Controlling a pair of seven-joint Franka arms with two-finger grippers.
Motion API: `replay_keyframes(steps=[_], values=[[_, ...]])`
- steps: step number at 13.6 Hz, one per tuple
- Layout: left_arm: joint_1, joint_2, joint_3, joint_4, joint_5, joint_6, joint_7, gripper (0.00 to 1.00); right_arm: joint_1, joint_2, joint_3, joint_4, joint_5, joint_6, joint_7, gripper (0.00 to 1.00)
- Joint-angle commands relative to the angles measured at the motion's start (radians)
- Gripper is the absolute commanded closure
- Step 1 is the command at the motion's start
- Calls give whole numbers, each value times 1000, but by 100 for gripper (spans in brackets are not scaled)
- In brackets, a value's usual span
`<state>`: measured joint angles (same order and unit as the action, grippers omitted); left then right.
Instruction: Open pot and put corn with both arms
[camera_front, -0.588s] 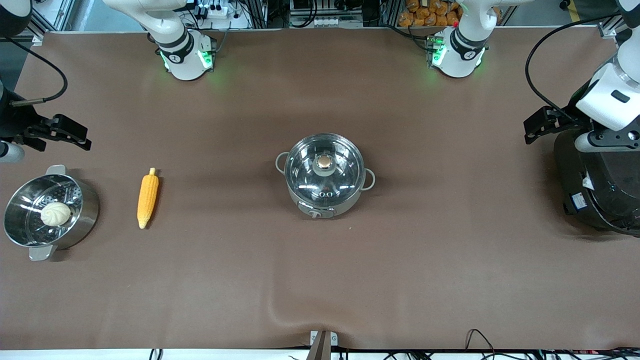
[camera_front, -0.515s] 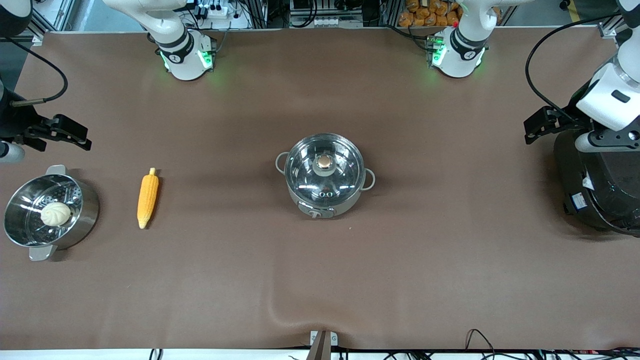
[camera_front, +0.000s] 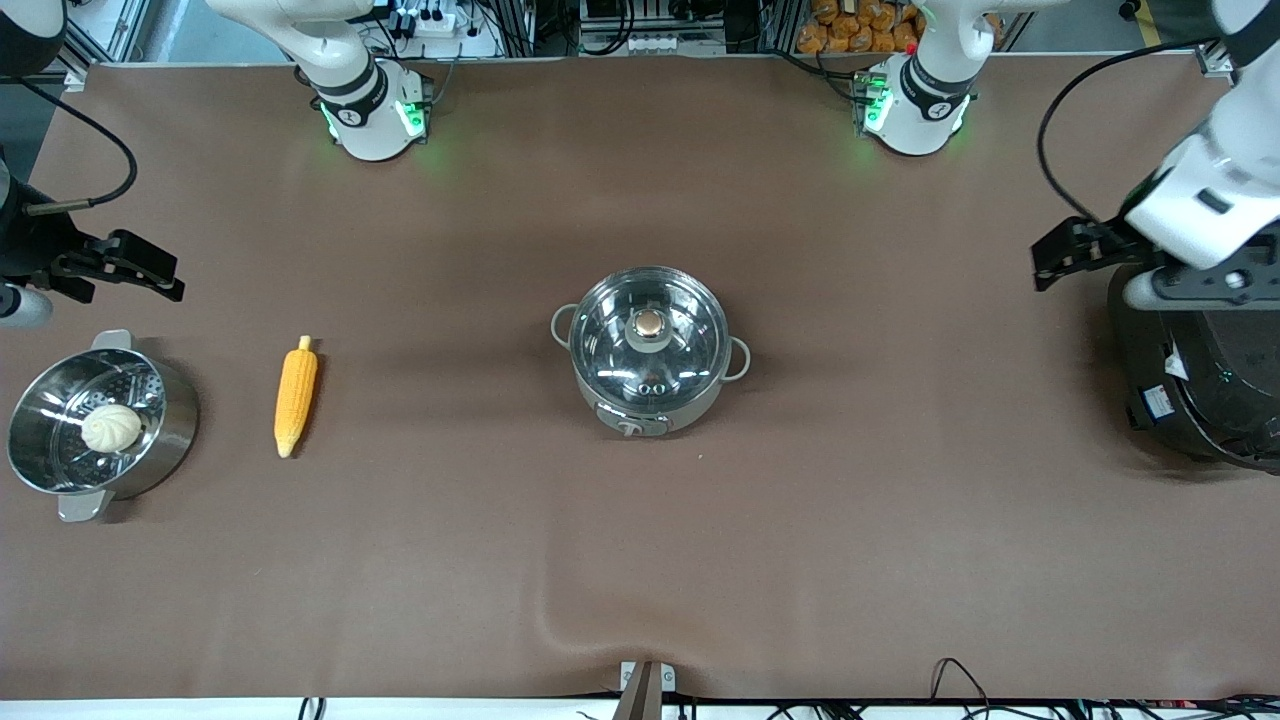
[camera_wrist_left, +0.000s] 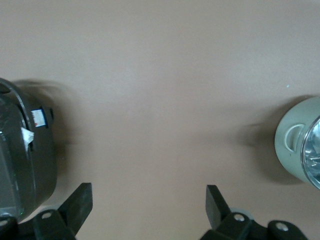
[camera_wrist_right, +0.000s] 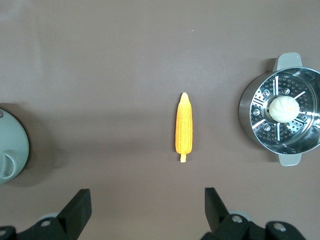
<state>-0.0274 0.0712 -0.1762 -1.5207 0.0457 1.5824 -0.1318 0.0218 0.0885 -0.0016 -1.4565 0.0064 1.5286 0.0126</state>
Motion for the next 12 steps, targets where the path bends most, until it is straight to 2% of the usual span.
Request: replay_keyframes(steps=[1,4,7,12], values=[[-125,64,-11,27,6,13,-152,0,-8,-10,6,-27,6,27,12,0],[-308,189,-20,106,6,54,-466,0,-9,-9,6,-45,6,48,12,0],[-454,318,-20,171,6,167,-638,0,-9,-12,6,-140,6,163,12,0],[-560,443,-19,169,6,295,-818,0,-34,-4,6,-353,6,407,9,0]])
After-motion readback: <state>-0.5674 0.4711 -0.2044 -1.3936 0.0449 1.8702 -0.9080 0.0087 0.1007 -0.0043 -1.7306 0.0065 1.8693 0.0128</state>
